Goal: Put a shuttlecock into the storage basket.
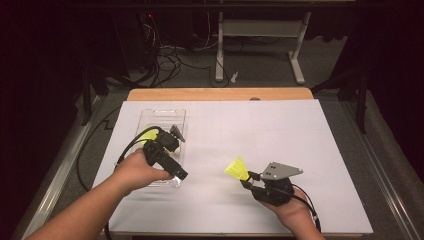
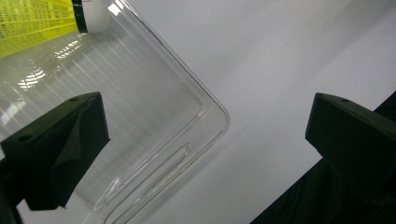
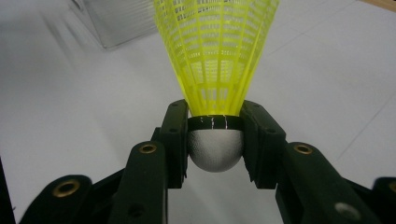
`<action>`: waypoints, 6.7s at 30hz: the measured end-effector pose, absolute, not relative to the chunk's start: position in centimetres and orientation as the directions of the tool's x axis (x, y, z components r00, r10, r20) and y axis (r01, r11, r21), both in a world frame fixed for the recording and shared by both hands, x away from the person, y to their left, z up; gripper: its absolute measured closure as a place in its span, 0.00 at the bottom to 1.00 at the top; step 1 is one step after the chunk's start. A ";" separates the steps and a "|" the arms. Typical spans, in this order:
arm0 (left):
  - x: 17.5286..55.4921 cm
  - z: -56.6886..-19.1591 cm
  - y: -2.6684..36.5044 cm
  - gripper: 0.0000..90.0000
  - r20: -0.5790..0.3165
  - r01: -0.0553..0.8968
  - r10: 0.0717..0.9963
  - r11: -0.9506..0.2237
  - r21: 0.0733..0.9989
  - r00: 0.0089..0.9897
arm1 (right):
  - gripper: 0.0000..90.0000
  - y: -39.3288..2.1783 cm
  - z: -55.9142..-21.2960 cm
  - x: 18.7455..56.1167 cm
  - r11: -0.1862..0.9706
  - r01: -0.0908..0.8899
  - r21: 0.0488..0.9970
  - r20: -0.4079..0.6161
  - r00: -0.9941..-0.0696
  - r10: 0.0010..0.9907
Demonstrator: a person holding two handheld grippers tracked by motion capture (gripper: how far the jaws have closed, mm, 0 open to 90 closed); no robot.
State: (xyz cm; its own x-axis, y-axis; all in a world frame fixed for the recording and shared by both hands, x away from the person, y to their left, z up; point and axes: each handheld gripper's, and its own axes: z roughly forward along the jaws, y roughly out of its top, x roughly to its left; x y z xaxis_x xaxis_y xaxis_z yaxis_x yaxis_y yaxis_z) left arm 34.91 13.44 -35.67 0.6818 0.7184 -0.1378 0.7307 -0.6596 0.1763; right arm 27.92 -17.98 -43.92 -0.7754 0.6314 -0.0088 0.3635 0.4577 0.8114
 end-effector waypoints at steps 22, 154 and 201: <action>34.2 -35.6 11.1 0.01 -0.151 0.682 0.666 -0.701 0.208 0.730 | 0.73 -17.9 -45.3 27.5 0.439 0.389 0.810 0.052 -0.793 0.608; 33.4 -37.4 4.1 0.99 -0.302 0.504 0.423 -0.815 0.287 0.855 | 0.54 -15.1 -46.2 27.4 0.473 0.382 0.794 0.070 -0.830 0.554; 34.3 -36.6 7.2 0.99 -0.274 0.560 0.491 -0.759 0.331 0.827 | 0.00 -27.5 -45.1 25.8 0.186 0.346 0.920 0.034 -0.542 0.840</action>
